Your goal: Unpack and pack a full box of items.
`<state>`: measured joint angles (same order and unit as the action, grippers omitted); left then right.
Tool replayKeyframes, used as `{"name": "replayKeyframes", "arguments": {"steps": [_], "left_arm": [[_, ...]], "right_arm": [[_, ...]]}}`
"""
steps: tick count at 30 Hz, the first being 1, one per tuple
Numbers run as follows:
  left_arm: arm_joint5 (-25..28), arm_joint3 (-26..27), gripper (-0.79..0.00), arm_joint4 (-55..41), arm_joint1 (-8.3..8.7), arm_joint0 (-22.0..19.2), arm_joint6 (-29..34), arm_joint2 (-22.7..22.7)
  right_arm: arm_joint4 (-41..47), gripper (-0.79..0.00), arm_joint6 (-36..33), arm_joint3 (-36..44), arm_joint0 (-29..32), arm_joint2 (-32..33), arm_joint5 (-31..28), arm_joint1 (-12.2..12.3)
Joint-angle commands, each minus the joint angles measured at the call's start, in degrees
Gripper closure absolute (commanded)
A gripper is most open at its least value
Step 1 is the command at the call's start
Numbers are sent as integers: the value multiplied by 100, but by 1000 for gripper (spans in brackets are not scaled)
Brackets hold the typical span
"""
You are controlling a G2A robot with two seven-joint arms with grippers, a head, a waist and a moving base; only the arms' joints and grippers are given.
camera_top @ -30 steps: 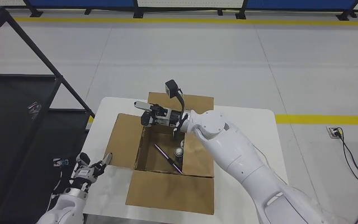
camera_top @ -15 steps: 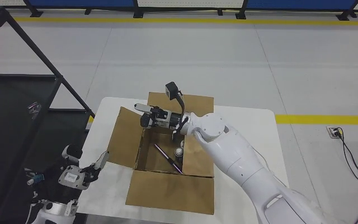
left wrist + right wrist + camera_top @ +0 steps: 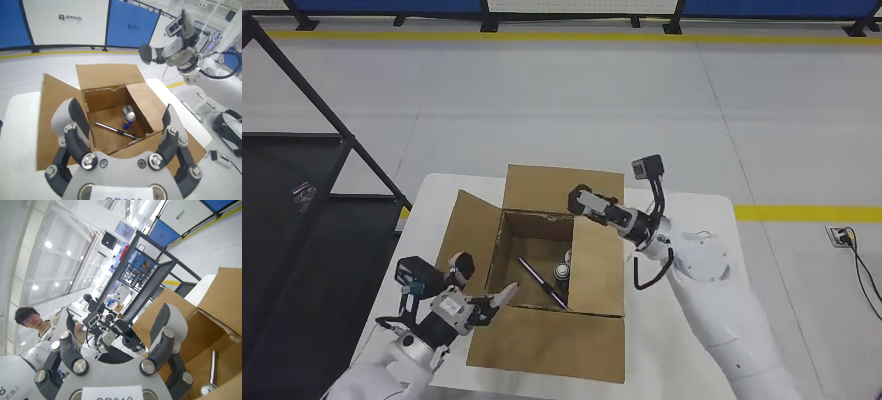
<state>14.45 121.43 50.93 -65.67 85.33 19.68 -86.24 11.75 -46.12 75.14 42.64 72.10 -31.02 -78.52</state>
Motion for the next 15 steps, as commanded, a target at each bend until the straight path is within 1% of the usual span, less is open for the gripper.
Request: {"name": "replayKeyframes", "arguments": {"steps": [1,3,5,7,8,9,15], "left_arm": [[-58,-339,-785,66,-28,-390,192,389],[-206,-711,-785,-95,-66,-804,459,693],[-239,-1055,-785,-441,-108,-1161,770,1004],[-314,-1376,-785,-874,-150,-1493,1076,1215],[-267,-1456,-785,-1012,-158,-1600,1212,1277],[-267,-1456,-785,-1012,-158,-1600,1212,1277],[-267,-1456,-785,-1012,-158,-1600,1212,1277]], "right_arm": [[-139,-785,24,691,627,536,121,116],[-198,-785,94,1144,1129,957,216,206],[-228,-785,159,1471,1553,1324,280,276],[-174,-785,218,1723,1921,1619,313,327],[-105,-785,221,1816,2079,1724,351,346],[-35,-785,258,1849,2173,1792,427,356],[-35,-785,258,1849,2173,1792,427,356]]}}
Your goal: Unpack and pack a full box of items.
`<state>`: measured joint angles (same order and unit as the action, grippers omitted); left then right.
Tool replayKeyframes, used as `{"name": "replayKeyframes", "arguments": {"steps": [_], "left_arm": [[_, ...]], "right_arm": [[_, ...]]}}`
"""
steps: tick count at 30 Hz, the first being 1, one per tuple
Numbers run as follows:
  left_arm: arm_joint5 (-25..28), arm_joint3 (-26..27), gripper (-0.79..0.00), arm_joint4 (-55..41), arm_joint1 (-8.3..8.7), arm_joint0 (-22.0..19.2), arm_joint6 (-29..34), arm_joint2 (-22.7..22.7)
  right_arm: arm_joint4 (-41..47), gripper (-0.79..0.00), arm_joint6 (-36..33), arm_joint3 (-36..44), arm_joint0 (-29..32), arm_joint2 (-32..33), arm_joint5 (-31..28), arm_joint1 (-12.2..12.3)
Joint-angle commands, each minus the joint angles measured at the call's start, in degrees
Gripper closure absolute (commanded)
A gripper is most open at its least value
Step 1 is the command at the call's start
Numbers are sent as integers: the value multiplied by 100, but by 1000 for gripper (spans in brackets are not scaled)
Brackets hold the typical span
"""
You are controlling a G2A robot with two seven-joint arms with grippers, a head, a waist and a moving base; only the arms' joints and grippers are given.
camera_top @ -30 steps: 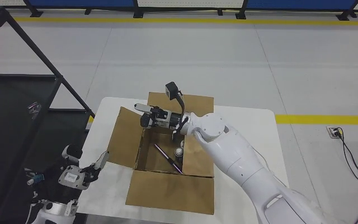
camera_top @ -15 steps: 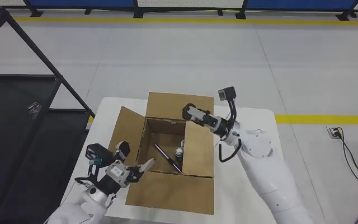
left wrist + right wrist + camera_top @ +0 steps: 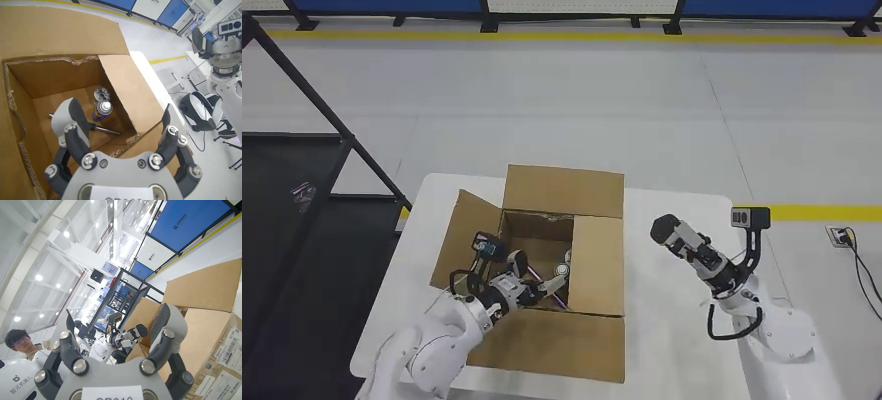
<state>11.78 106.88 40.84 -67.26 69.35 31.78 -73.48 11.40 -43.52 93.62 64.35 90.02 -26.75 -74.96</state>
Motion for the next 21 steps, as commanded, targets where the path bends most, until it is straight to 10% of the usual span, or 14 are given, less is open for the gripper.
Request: {"name": "replayKeyframes", "arguments": {"steps": [1,8,21], "left_arm": [[0,-1,-785,-3,0,-2,3,0],[93,-228,-785,-609,-26,-46,193,120],[22,-2818,-785,-3262,-447,-2073,1577,1545]], "right_arm": [[0,-785,-1,0,2,0,0,0],[123,-785,42,156,7,-63,-24,-4],[231,-785,-79,-90,211,193,-56,124]]}}
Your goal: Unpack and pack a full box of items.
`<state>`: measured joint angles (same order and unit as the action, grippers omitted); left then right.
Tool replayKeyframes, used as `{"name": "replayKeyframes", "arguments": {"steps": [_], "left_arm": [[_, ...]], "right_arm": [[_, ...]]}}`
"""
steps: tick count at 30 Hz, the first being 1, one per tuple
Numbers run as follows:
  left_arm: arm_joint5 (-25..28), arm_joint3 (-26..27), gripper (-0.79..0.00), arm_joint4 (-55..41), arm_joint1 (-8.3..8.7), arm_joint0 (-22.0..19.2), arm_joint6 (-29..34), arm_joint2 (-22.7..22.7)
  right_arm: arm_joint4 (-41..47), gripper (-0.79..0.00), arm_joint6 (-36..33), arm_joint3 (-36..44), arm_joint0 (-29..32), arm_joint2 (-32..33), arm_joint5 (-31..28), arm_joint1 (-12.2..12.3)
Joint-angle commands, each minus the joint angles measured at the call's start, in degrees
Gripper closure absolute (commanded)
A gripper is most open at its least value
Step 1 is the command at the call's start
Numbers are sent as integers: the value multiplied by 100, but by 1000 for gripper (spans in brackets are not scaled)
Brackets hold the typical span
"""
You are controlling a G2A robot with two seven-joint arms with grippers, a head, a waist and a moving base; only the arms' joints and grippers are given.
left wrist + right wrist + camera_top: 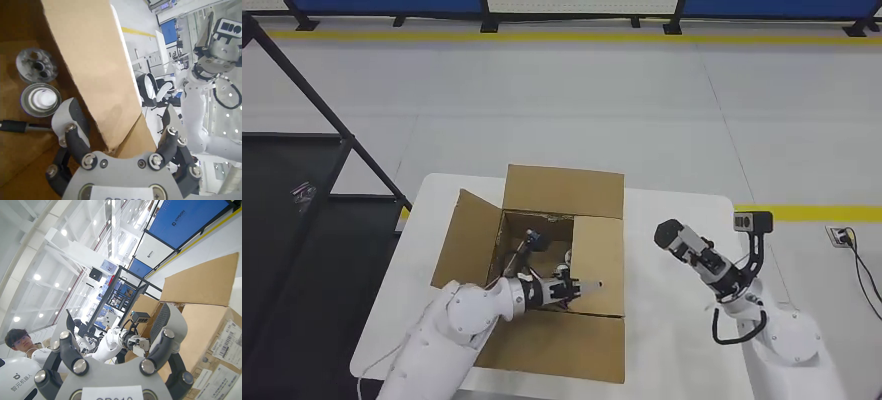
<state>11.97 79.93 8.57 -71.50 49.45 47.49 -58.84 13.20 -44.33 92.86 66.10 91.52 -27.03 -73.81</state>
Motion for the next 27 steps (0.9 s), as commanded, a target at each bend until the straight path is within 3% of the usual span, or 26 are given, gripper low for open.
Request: {"name": "replayKeyframes", "arguments": {"steps": [1,8,18,22,27], "left_arm": [[1,-229,-785,-91,-50,-160,17,157],[234,-504,-785,-308,-145,-439,-18,366],[234,487,-785,-105,-124,-294,-433,260],[158,470,-785,-126,-228,-520,-672,534],[110,67,-785,-207,-447,-984,-869,1095]], "right_arm": [[105,-785,-10,-25,87,93,-61,20],[305,-785,-32,44,370,332,-192,89],[490,-785,194,100,484,435,-347,144],[787,-785,327,118,670,675,-585,171],[1208,-785,415,115,1071,1115,-924,213]]}}
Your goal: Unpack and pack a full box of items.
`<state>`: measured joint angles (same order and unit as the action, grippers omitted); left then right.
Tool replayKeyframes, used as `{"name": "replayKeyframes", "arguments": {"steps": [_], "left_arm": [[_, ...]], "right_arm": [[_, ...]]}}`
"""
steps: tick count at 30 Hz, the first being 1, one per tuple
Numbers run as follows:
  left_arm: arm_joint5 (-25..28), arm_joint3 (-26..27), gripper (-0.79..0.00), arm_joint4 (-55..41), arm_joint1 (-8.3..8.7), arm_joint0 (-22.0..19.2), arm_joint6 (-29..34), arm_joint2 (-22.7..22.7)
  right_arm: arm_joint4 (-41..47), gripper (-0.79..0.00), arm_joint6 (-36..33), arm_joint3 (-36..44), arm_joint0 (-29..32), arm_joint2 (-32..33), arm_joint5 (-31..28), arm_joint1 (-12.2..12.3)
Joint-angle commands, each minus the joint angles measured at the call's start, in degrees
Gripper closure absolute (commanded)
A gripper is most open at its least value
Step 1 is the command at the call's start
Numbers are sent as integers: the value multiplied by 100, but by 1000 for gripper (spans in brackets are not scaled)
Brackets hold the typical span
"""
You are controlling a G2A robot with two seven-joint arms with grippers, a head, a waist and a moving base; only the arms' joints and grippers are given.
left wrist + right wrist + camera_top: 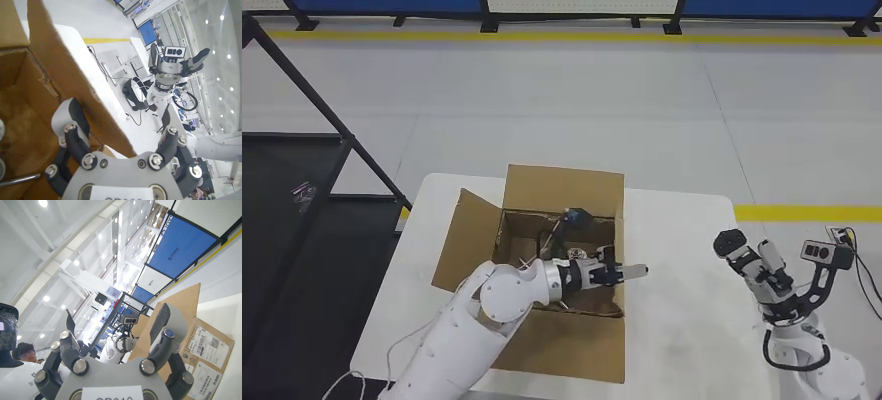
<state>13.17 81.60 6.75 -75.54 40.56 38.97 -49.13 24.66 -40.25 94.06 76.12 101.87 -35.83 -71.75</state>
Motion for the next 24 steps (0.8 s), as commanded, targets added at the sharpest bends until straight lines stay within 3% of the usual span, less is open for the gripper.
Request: {"name": "replayKeyframes", "arguments": {"steps": [1,10,16,20,24], "left_arm": [[-29,-225,-785,-40,-95,-200,-37,243],[-85,-1589,-785,-419,-659,-1048,-94,1235],[60,-2266,-785,-608,-976,-1382,-137,1554],[222,-2444,-785,-677,-1074,-1514,-154,1532],[462,-2311,-785,-608,-1017,-1490,-177,1288]], "right_arm": [[132,-785,15,-9,153,161,-93,15],[632,-785,117,-93,810,638,-424,52],[732,-785,124,-114,866,652,-365,53],[732,-785,124,-114,866,652,-365,53],[598,-785,218,108,802,605,-484,51]]}}
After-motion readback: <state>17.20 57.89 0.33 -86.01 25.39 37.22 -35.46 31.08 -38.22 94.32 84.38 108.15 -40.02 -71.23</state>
